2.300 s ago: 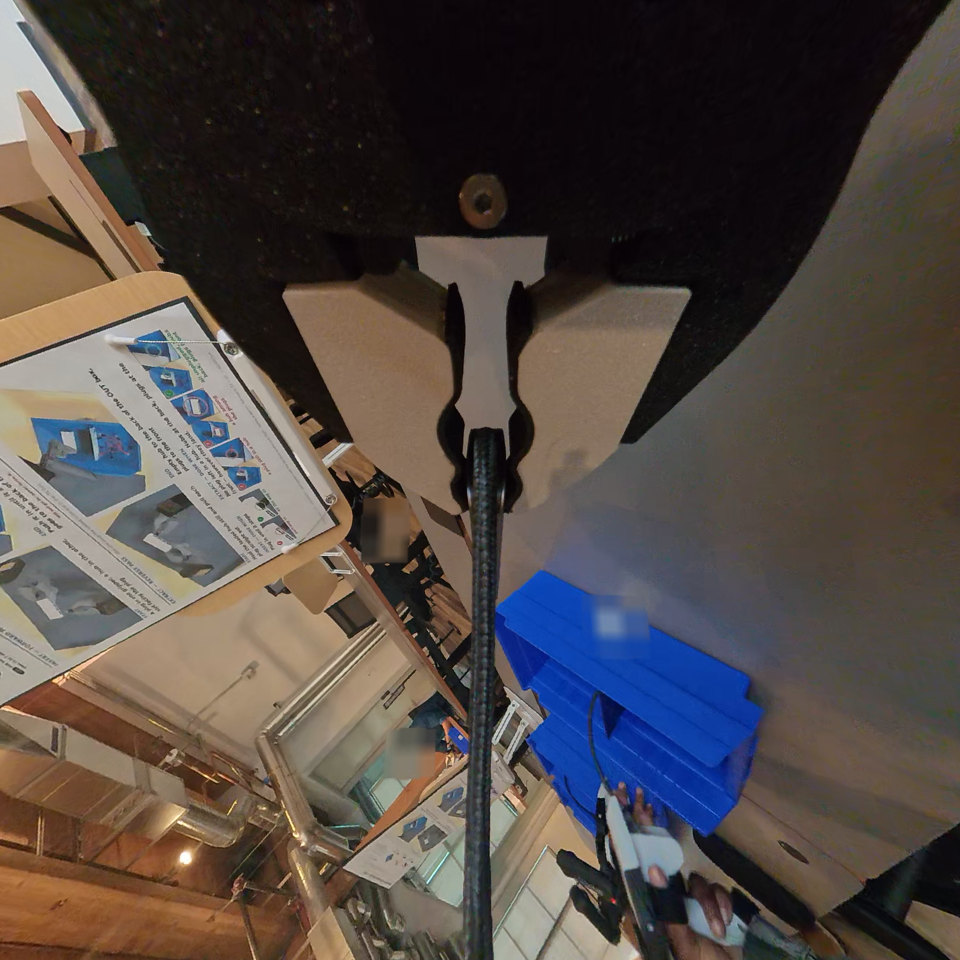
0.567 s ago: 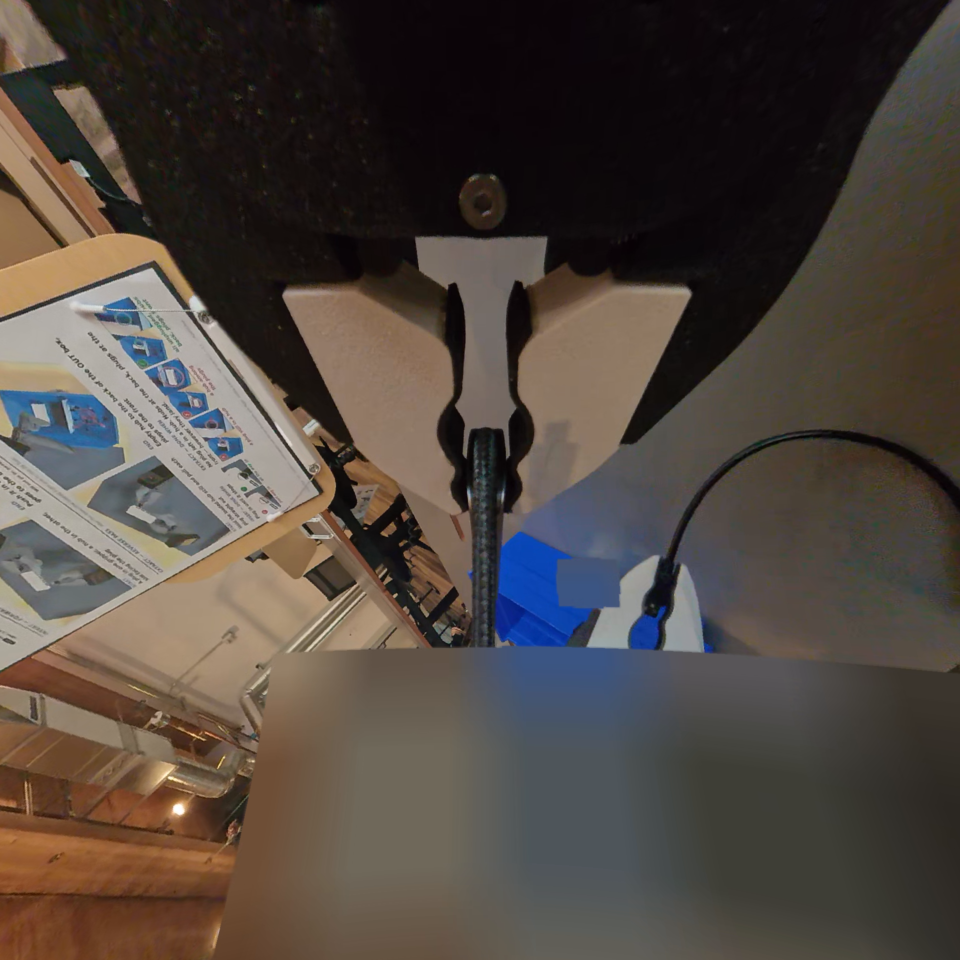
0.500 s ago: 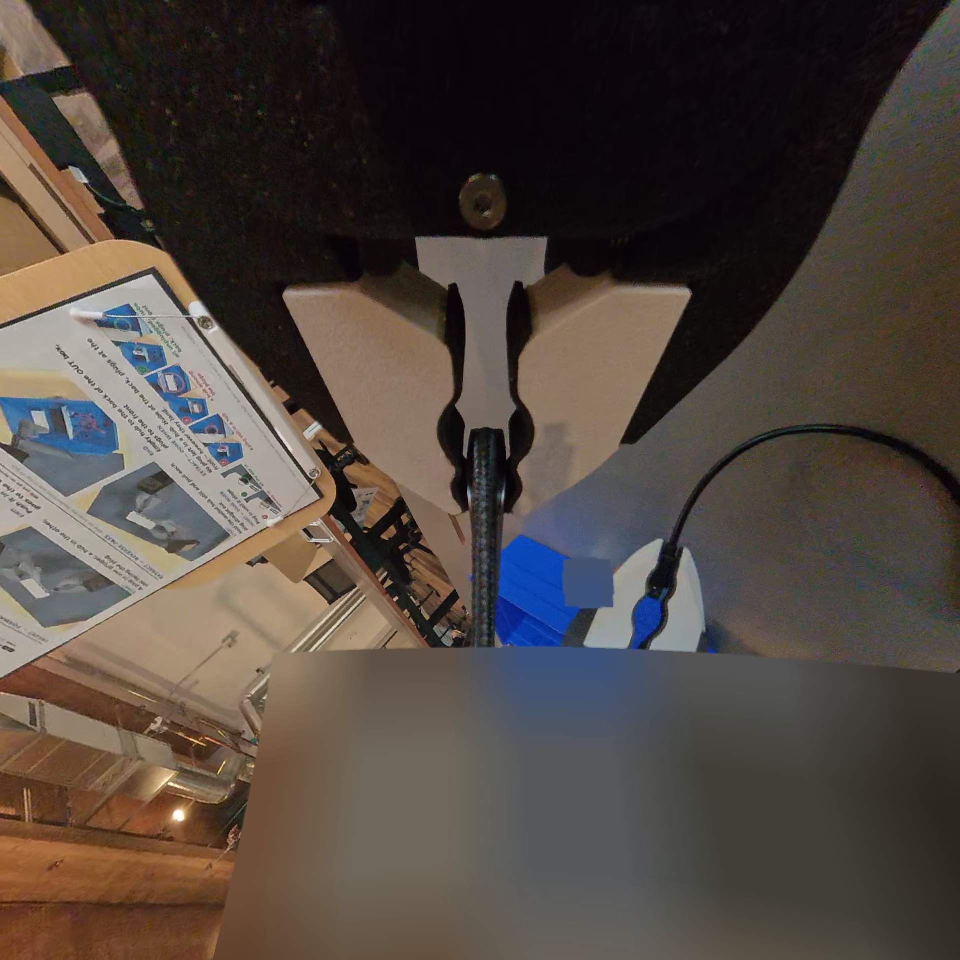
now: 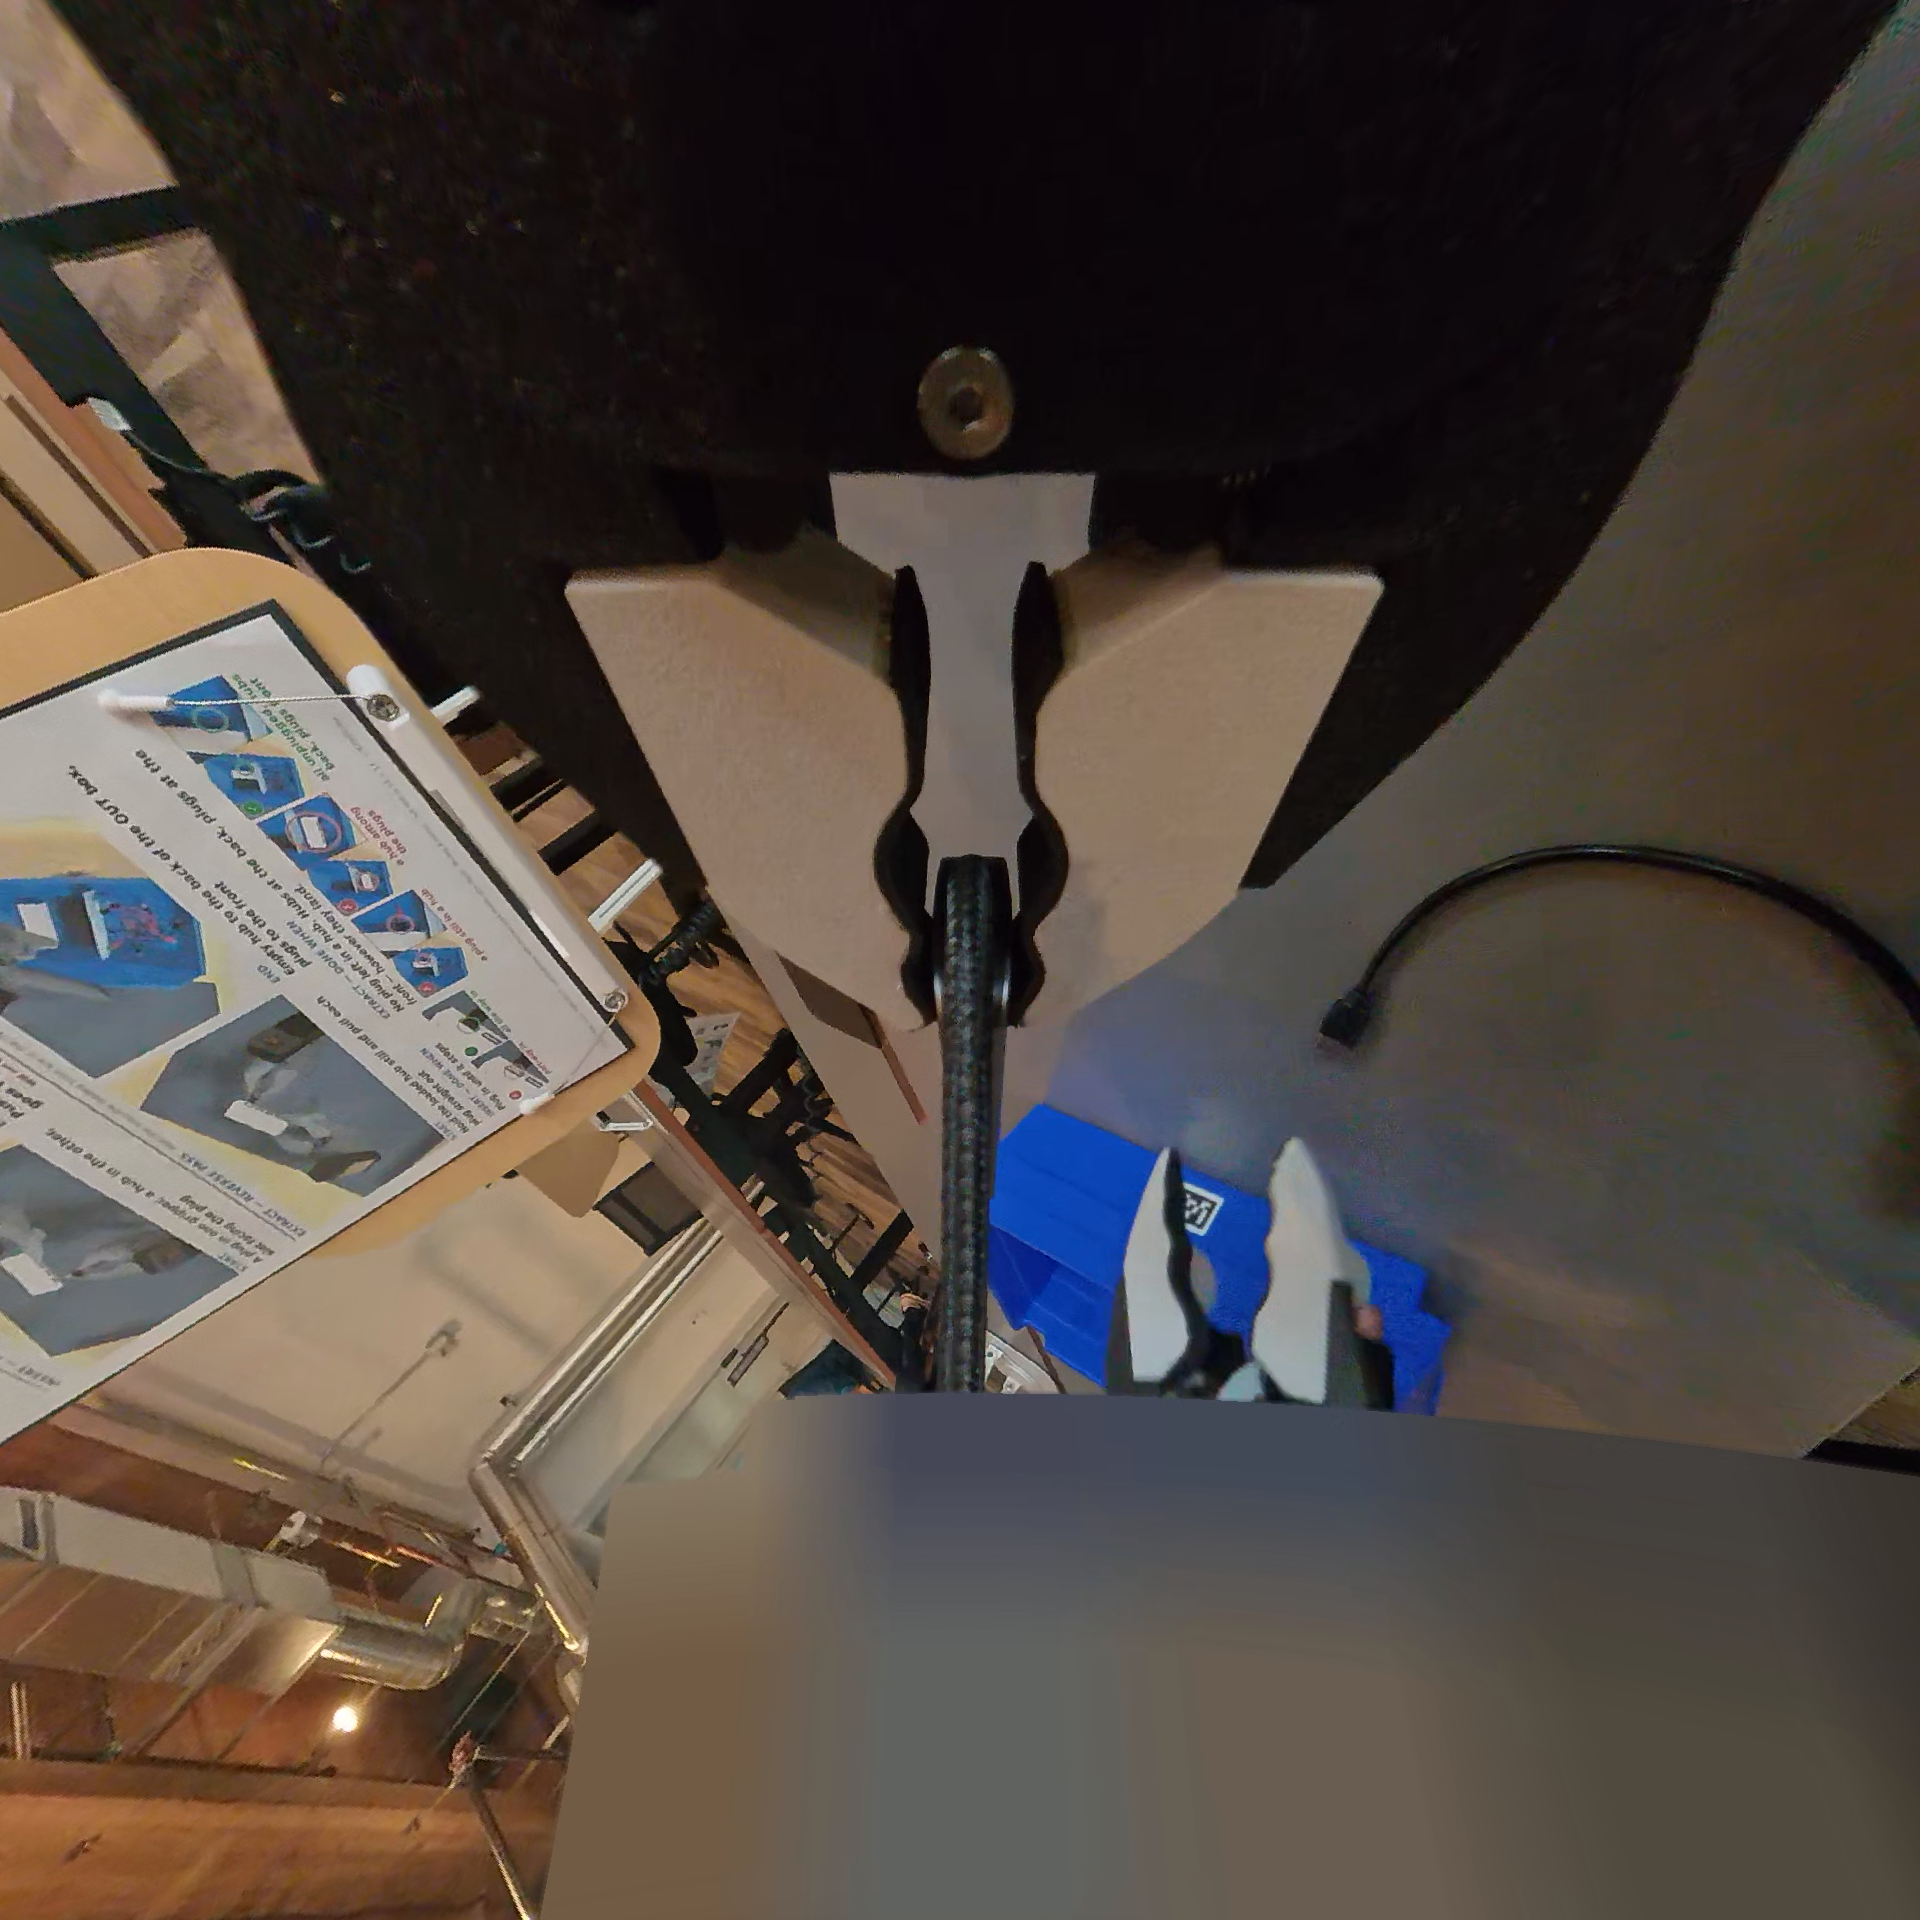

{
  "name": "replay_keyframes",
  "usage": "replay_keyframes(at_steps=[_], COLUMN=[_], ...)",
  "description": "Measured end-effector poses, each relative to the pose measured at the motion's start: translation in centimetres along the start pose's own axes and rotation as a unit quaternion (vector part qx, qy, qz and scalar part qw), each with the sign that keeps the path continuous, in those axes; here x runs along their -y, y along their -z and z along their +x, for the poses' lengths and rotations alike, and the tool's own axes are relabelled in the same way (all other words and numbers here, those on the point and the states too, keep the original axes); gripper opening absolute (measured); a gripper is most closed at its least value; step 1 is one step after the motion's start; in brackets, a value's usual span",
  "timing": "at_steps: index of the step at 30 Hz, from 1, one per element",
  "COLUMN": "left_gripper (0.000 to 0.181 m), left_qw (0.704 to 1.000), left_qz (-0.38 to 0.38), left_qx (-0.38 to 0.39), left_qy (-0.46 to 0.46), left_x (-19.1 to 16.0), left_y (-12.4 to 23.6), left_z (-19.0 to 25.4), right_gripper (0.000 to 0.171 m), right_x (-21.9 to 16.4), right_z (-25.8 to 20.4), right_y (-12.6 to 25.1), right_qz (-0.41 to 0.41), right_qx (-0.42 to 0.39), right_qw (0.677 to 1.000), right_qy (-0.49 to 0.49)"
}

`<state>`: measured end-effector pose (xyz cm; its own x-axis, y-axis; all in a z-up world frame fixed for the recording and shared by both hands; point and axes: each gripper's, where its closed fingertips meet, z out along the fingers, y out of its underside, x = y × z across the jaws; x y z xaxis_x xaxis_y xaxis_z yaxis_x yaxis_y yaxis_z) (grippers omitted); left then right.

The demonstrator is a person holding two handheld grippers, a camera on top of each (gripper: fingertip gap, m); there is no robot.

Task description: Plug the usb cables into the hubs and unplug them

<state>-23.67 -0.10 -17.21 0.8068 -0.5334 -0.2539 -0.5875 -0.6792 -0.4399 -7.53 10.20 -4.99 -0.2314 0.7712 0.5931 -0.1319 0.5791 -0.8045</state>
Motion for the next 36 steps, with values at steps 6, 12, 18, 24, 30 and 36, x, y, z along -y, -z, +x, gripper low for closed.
replay_keyframes(at_steps=[6,12,18,24,30,36], left_gripper=[0.036,0.047,0.052,0.047,0.051,0.024], left_qw=[0.936,0.883,0.846,0.820,0.787,0.780], left_qz=[0.062,0.033,0.004,-0.021,-0.104,-0.163], left_qx=[0.134,0.157,0.185,0.205,0.256,0.289], left_qy=[0.320,0.441,0.500,0.534,0.552,0.531], left_x=[-2.6,-4.2,-3.8,-1.9,-2.4,-3.0], left_y=[2.7,0.9,-0.2,-2.0,-3.3,-5.4], left_z=[-1.2,2.5,4.2,4.4,3.4,2.2], right_gripper=[0.012,0.011,0.011,0.011,0.011,0.011], right_x=[-0.2,-0.1,0.6,0.4,1.5,2.5], right_z=[0.0,0.3,0.8,1.3,1.7,2.0], right_y=[-0.2,0.2,1.1,2.0,2.8,3.5], right_qz=[-0.010,-0.006,-0.011,-0.005,0.027,0.055], right_qx=[0.000,0.001,-0.014,-0.020,-0.024,-0.025], right_qw=[1.000,0.999,0.999,0.998,0.995,0.993], right_qy=[-0.012,-0.038,-0.031,-0.063,-0.090,-0.101])
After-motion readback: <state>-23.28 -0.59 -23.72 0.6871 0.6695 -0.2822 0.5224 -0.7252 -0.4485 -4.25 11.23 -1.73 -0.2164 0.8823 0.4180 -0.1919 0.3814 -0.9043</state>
